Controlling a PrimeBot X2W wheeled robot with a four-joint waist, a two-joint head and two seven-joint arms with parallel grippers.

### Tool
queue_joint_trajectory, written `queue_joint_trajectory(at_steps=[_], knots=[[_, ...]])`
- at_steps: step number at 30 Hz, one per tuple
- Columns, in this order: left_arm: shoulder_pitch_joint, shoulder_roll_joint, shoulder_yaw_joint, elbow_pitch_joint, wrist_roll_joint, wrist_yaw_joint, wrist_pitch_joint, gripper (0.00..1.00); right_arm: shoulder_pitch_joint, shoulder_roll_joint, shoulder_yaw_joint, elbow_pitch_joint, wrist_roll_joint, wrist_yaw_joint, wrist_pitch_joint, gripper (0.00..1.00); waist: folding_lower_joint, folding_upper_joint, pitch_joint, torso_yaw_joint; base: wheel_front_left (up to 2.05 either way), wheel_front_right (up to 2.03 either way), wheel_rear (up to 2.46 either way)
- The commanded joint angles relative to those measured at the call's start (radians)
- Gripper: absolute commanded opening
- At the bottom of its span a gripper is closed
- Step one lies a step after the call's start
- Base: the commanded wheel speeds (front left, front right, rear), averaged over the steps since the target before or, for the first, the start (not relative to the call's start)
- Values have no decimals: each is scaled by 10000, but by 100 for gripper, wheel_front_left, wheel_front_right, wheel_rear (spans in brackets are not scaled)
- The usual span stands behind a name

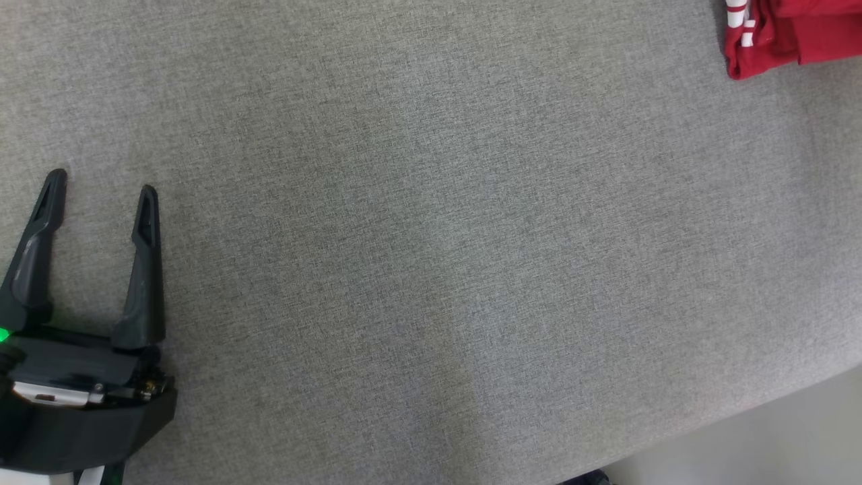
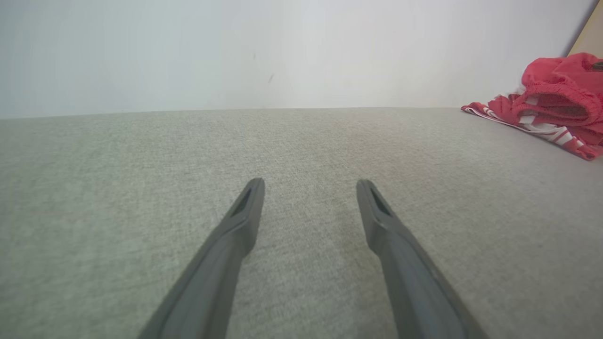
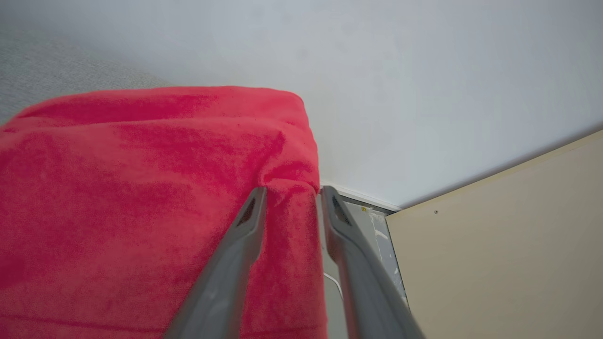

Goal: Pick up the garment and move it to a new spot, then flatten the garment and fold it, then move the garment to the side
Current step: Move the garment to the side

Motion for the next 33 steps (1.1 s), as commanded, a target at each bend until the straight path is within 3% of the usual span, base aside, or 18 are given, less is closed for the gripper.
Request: queue_joint_trajectory(at_steps=[1, 14, 26, 33], knots=[[40, -223, -273, 1225, -186, 12, 181, 100, -75, 91, -98, 79, -97, -28, -59, 100, 4, 3, 0, 25, 0, 0, 0], [235, -574, -302, 1842, -356, 131, -3, 100, 379, 722, -461, -88, -390, -27, -982, 100, 4, 3, -1025, 423, 0, 0, 0], [720, -1252, 407, 2326, -409, 208, -129, 100, 2109, 2146, 48, -792, -381, -28, -2634, 100, 4, 3, -3400, 1569, 0, 0, 0], [1290, -1605, 835, 2609, -307, 133, -133, 100, 3730, 2946, -387, -1232, -401, -27, -3064, 100, 4, 3, -4551, 2247, 0, 0, 0]])
